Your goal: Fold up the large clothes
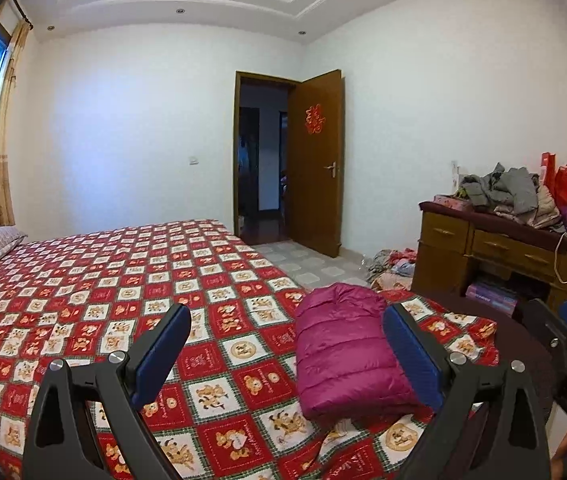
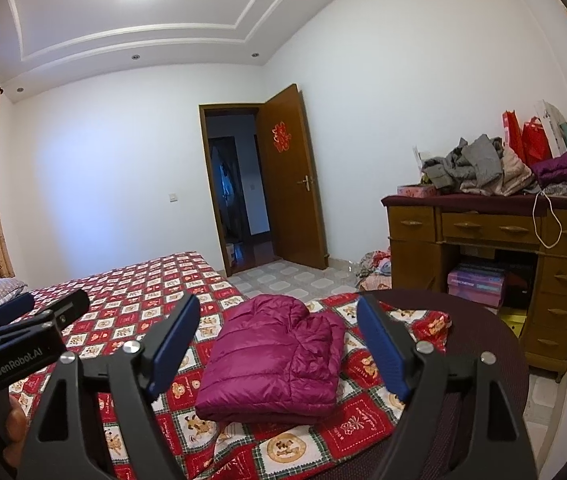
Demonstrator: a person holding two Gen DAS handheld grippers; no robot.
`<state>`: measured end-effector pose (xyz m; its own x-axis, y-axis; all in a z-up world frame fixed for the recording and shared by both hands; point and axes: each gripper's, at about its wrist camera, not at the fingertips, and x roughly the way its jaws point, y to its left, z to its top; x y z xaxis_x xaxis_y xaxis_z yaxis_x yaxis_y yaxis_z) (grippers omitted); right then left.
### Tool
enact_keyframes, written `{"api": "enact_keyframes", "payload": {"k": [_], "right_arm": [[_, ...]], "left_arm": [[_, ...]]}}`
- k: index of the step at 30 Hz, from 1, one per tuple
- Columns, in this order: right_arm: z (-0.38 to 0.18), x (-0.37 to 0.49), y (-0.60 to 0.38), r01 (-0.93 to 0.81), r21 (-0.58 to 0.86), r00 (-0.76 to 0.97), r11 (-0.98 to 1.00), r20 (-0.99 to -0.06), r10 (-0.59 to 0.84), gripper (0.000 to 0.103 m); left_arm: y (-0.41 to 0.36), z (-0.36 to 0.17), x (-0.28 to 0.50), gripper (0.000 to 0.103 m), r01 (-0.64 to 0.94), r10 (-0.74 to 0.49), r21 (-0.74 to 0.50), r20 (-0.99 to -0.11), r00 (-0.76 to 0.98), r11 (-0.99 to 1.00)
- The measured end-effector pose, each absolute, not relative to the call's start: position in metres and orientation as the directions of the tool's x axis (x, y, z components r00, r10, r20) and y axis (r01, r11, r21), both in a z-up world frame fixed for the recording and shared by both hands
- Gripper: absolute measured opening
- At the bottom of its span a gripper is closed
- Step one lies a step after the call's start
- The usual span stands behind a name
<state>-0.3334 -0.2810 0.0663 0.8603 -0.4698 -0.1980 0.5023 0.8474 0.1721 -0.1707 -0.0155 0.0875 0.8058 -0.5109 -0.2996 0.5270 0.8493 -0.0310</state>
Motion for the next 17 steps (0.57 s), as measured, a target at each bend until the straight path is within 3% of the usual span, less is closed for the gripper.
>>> {"api": "enact_keyframes", "payload": {"k": [17], "right_arm": [[0.0645, -0.3266, -0.2883, 0.502, 0.18, 0.858, 0.846, -0.226, -0.461, 0.083]], "left_arm": [[-0.013, 0.0816, -0.1653, 0.097, 0.503, -0.481, -0.016, -0.317, 0.817, 0.864]]}}
